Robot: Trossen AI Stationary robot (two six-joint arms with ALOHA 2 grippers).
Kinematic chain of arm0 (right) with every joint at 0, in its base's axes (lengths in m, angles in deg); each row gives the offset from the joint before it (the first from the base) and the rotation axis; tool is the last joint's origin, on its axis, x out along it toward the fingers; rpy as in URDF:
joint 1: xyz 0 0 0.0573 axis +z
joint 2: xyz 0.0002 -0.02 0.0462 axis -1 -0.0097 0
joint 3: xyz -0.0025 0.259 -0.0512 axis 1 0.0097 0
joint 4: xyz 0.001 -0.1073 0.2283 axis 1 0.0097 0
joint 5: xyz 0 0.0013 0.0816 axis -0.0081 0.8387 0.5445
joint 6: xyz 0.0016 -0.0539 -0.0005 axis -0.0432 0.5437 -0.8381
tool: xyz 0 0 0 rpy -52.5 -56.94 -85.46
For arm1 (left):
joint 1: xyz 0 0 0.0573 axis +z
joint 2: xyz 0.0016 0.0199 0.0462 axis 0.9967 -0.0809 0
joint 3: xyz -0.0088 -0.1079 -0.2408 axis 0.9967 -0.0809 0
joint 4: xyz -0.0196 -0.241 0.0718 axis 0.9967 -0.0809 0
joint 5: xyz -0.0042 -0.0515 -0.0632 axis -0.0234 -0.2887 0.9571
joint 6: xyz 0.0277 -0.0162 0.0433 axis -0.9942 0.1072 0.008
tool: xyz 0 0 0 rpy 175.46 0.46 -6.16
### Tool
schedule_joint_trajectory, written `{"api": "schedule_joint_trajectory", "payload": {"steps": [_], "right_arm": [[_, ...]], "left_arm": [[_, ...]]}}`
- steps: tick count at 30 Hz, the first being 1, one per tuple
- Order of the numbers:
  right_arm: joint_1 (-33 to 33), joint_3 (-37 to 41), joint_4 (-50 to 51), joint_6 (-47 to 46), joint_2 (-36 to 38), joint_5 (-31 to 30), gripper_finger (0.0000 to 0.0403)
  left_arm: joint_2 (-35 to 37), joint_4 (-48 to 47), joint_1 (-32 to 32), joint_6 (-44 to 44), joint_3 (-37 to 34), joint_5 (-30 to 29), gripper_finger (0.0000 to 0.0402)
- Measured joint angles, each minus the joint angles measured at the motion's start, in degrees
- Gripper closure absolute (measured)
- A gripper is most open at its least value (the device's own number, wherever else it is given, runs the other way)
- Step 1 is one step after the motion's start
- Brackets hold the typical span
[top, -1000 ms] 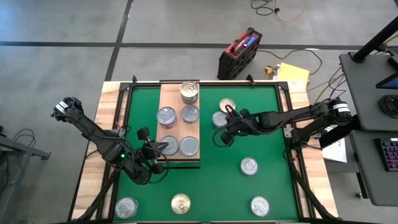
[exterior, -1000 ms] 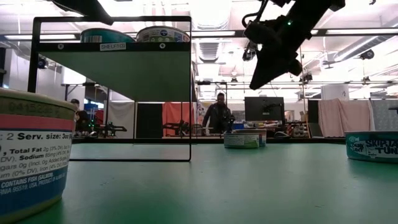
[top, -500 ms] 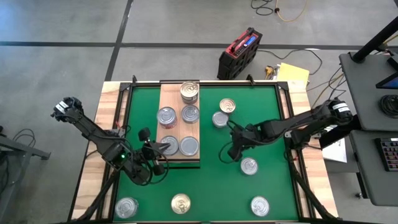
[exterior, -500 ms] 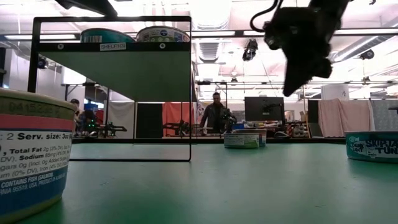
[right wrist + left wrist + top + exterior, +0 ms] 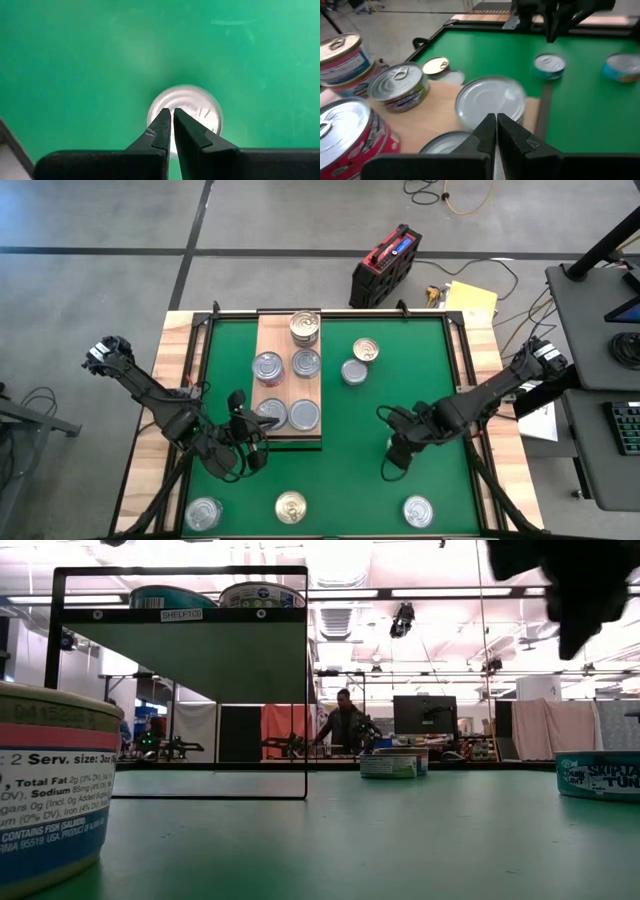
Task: Stack canned seafood by type on shelf
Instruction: Stack the green and blue tuna can on top of the green and blue tuna can on the shelf
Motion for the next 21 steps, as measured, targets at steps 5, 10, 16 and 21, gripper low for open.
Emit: {"api": "schedule_joint_trajectory", "payload": {"steps": [5,10,16,21], "right_arm": [[3.0,0.0,2.0,-3.4,0.0,0.6,0.0390],[5.0,0.2,5.1,-6.7,0.0,4.4,0.0390],[8.5,0.3,6.2,-10.4,0.0,5.3,0.0390],[11.4,0.6,6.1,-13.2,0.0,3.3,0.0390]], "left_arm": [[-1.2,0.4,-0.5,0.0,4.4,2.7,0.0402],[-5.6,0.4,-2.0,-1.4,9.6,2.1,0.0402],[-13.2,-1.4,-4.4,-1.6,16.2,1.8,0.0402],[-19.3,-3.6,-6.5,-1.3,21.8,1.8,0.0402]]}}
